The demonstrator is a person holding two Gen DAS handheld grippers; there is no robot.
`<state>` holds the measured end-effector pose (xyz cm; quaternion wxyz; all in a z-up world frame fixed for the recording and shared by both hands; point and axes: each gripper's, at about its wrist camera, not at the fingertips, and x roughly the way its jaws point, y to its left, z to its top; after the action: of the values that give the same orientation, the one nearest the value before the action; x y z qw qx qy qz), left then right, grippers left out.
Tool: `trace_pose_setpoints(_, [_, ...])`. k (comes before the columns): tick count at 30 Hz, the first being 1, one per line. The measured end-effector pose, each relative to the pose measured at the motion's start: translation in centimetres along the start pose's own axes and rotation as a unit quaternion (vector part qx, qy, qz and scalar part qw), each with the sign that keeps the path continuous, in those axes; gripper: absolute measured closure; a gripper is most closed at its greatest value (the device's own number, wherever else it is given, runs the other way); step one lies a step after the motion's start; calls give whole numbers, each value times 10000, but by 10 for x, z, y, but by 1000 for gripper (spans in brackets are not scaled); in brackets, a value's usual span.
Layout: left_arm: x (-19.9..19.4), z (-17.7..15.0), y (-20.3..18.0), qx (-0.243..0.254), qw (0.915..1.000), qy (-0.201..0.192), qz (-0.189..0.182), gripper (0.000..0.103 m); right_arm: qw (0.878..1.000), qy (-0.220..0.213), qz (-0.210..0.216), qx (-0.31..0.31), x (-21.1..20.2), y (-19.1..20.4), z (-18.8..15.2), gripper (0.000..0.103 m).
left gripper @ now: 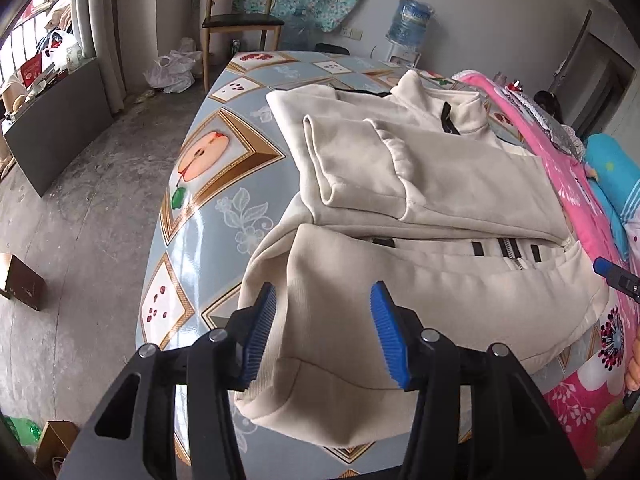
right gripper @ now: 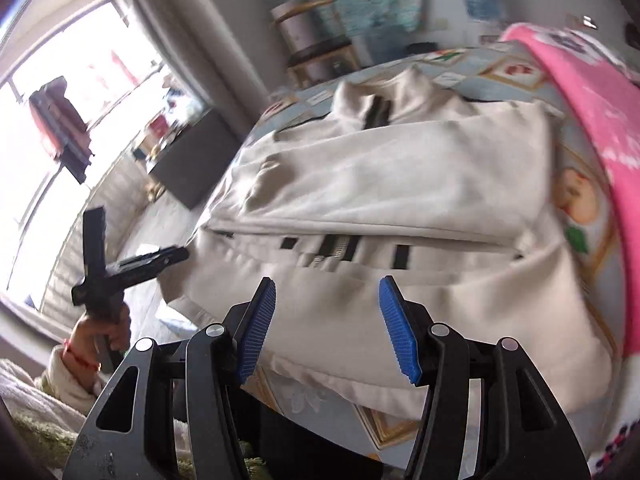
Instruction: Fold large clothes
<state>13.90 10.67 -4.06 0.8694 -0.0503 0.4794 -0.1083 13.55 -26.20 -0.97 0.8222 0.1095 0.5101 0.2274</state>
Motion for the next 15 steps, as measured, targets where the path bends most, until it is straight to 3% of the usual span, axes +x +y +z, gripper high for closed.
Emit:
trace_pose_setpoints(2, [9,-2,0,8,9999,140,23,66,9983,362,59,-450,28,12,9,53])
trace_pose_setpoints(5, [13,-5,2,-34,9999,149,63,70,9931,750,30,-900,54,25,16,64])
trace_pose_setpoints(15, [11,-13,9,-66,9999,-108,86,90,9760,1440,-66,-1636,94,38,20,70])
